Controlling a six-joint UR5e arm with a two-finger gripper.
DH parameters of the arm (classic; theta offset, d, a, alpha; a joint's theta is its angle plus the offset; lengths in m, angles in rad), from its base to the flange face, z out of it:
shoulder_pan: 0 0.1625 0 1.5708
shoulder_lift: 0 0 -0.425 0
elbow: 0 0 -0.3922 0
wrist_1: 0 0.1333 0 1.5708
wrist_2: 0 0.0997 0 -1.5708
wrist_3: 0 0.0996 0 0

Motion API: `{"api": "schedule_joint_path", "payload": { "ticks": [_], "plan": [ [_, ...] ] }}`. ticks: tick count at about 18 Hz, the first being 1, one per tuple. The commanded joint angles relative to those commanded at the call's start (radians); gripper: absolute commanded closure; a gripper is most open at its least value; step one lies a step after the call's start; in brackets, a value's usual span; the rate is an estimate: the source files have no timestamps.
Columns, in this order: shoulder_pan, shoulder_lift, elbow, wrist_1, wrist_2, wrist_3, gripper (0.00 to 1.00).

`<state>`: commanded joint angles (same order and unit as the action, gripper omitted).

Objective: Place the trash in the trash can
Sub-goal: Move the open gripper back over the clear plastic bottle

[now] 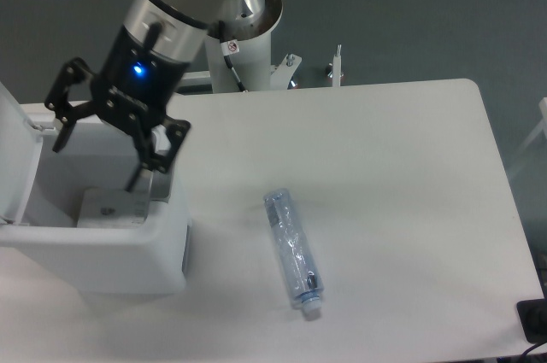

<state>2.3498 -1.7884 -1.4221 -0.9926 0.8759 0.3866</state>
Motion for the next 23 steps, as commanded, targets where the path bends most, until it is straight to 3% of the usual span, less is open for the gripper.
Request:
{"api": "schedule_joint_path", "payload": {
  "ticks": [4, 9, 13, 19, 23],
  "plan": [
    [0.097, -0.075, 0.029, 0.0, 0.005, 0.0, 0.0],
    [0.175, -0.135, 0.026, -0.006, 0.142, -0.005, 0.0],
    [0.174, -0.186, 0.008, -0.011, 0.267, -0.006, 0.0],
    [0.161, -0.281, 0.014, -0.032, 0.366, -0.005, 0.0],
    [0.134, -0.301, 0.0, -0.056, 0.413, -0.034, 0.0]
  ]
}}
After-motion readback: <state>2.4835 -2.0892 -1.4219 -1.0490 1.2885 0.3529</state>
